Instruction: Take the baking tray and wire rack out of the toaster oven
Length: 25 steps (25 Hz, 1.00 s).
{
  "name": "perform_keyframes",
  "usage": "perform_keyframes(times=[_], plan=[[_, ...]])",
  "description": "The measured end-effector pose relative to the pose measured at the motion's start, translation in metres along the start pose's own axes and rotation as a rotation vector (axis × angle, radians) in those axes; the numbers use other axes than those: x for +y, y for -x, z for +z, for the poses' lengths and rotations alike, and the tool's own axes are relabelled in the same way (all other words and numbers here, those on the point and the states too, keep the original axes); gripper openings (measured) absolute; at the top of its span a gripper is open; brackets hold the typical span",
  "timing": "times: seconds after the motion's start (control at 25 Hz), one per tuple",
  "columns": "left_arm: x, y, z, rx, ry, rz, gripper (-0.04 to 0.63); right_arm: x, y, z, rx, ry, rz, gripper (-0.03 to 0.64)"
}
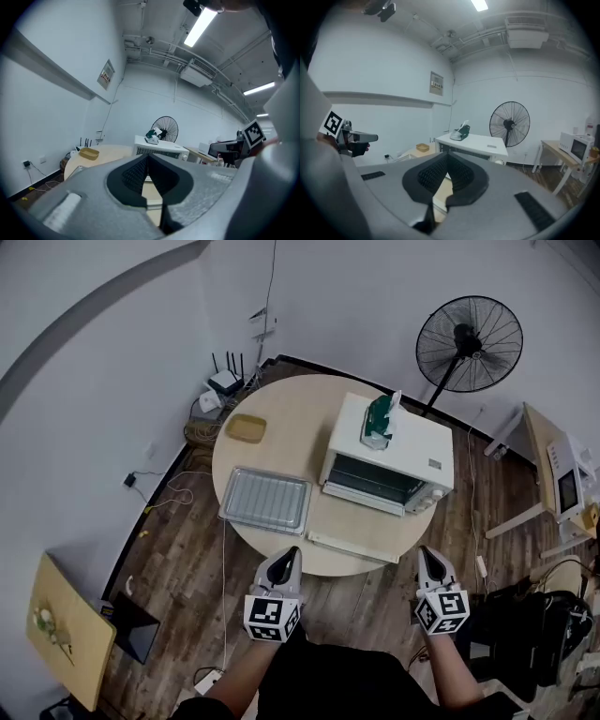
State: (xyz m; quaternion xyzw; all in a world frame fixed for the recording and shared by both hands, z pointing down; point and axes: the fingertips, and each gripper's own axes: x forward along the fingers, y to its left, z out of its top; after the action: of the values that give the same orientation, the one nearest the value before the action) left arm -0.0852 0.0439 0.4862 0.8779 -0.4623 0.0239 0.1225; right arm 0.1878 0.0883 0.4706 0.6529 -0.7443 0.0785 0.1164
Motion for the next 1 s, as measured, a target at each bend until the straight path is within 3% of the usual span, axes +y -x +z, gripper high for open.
perform_keyframes(times=[0.44, 0.72, 1.0], plan=[[-0.102, 0.04, -0.012, -0.006, -0.044, 0.052, 0.018, -0.025, 0.101, -0.039, -0.041, -0.025, 0.044, 0.0], [-0.158, 0.063, -0.042, 0.005, -0.058, 0.068, 0.018, -0.037, 0.142, -0.059, -0.064, -0.034, 0.061, 0.0], [-0.178, 0.085, -0.053, 0.007, -0.043, 0.102, 0.02, -0.037, 0.161, -0.072, -0.047, -0.027, 0.088, 0.0]])
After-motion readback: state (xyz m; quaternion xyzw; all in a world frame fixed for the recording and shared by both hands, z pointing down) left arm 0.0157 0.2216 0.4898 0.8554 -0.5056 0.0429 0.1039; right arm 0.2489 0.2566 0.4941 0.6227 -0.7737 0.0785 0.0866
